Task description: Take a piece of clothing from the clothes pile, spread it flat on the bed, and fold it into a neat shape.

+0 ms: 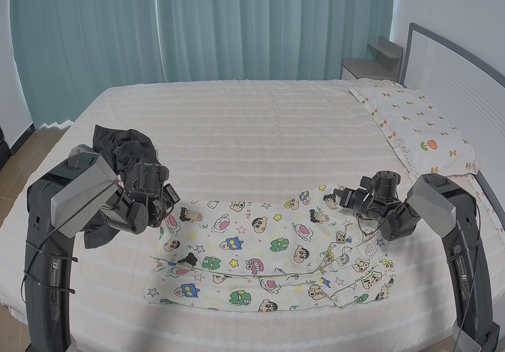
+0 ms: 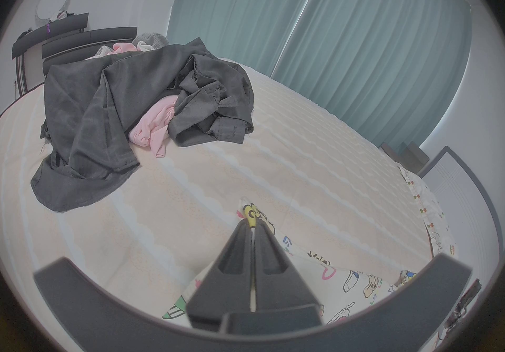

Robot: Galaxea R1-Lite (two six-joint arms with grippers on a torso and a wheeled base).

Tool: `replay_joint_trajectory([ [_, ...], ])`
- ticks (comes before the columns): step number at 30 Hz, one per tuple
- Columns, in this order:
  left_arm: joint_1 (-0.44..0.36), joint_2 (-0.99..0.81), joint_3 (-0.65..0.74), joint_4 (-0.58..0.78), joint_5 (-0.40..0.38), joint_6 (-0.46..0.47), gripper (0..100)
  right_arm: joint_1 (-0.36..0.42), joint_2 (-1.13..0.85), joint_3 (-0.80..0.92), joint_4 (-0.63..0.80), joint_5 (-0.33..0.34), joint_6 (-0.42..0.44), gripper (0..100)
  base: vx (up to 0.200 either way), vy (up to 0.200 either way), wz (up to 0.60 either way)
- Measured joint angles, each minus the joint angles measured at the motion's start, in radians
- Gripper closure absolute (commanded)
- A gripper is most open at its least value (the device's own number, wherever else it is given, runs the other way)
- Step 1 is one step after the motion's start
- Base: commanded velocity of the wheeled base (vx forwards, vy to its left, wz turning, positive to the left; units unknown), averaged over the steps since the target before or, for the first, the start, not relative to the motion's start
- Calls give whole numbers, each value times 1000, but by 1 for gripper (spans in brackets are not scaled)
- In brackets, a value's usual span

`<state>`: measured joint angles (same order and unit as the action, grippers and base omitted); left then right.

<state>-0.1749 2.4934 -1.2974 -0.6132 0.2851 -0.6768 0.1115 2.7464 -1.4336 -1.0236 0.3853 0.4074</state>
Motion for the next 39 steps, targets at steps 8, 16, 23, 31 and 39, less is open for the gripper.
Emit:
replay_joint_trajectory([
  [8,-2,-24,1,5,9,11,100,-42,-87,108,-16,91,20,100,0,0,0],
  [16,-3,-50,26,3,8,57,100,-71,-125,162,-67,104,43,100,0,0,0],
  [23,0,-55,21,-8,9,61,100,-77,-163,225,-123,125,89,100,0,0,0],
  [31,0,-63,9,-14,7,97,100,-84,-219,260,-125,134,89,100,0,0,0],
  [39,0,-66,6,-11,6,99,100,-93,-248,301,-135,140,86,100,0,0,0],
])
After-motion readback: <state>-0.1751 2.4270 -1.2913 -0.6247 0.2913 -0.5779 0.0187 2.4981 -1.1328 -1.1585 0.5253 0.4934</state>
